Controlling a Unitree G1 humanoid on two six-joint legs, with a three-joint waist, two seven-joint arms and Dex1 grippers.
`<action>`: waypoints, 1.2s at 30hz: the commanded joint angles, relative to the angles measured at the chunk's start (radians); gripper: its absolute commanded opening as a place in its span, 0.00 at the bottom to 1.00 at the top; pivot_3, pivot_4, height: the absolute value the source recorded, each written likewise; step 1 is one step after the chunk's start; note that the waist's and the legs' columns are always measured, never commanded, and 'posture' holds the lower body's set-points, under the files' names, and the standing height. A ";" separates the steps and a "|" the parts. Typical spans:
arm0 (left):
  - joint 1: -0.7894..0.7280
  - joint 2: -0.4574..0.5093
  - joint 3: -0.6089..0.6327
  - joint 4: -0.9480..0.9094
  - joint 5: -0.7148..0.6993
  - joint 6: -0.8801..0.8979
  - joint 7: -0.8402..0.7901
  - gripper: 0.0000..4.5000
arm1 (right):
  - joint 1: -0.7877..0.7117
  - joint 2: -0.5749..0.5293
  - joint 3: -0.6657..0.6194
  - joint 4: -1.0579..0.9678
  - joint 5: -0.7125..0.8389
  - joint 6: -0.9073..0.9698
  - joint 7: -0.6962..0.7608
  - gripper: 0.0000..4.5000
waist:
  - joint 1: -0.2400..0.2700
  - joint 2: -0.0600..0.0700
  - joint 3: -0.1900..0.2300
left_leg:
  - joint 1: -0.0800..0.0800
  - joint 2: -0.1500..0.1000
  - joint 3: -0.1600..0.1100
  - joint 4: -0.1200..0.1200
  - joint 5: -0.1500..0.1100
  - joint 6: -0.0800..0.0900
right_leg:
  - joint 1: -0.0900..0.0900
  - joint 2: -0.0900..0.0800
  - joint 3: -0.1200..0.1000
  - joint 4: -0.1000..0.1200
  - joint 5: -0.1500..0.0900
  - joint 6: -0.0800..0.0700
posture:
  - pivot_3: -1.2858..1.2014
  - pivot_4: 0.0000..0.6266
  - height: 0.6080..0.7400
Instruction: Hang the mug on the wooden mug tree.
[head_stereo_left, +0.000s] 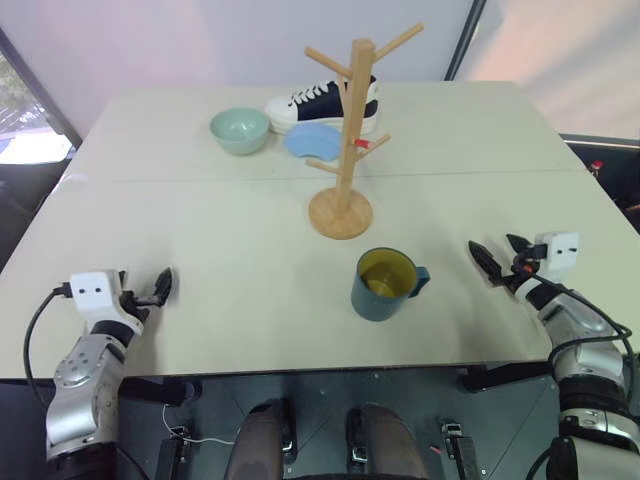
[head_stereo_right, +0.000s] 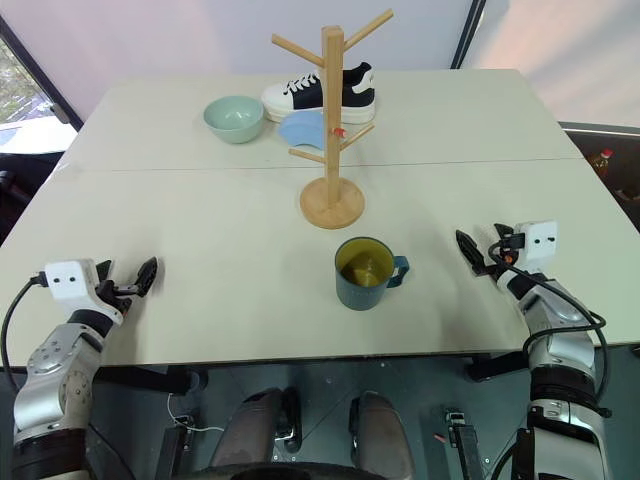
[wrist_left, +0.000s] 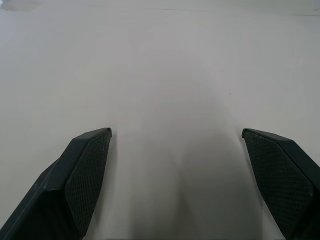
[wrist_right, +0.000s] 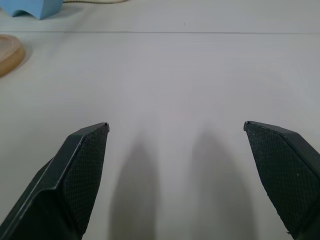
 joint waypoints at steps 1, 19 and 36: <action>0.001 0.017 0.027 -0.020 -0.001 -0.016 0.007 1.00 | -0.017 -0.013 -0.007 -0.022 0.005 -0.005 0.006 1.00 | 0.000 0.000 0.000 | 0.000 0.000 0.000 0.000 0.000 0.000 | 0.000 0.000 0.000 0.000 0.000 0.000 | 0.52 0.24 0.93; 0.046 0.114 -0.315 -0.294 -0.069 0.003 -0.414 1.00 | 0.256 -0.027 -0.063 -0.421 0.110 0.098 0.060 1.00 | 0.000 0.002 -0.001 | -0.006 -0.001 0.000 -0.001 0.000 0.000 | -0.006 -0.002 0.000 -0.001 0.000 -0.001 | 0.52 0.24 0.93; -0.015 0.223 -0.515 -0.380 -0.099 0.018 -0.676 1.00 | 0.536 0.057 0.061 -0.822 0.118 0.160 0.032 1.00 | 0.002 0.008 -0.003 | -0.007 -0.001 0.000 -0.002 0.000 0.000 | -0.008 -0.002 0.000 -0.004 -0.003 -0.005 | 0.52 0.24 0.93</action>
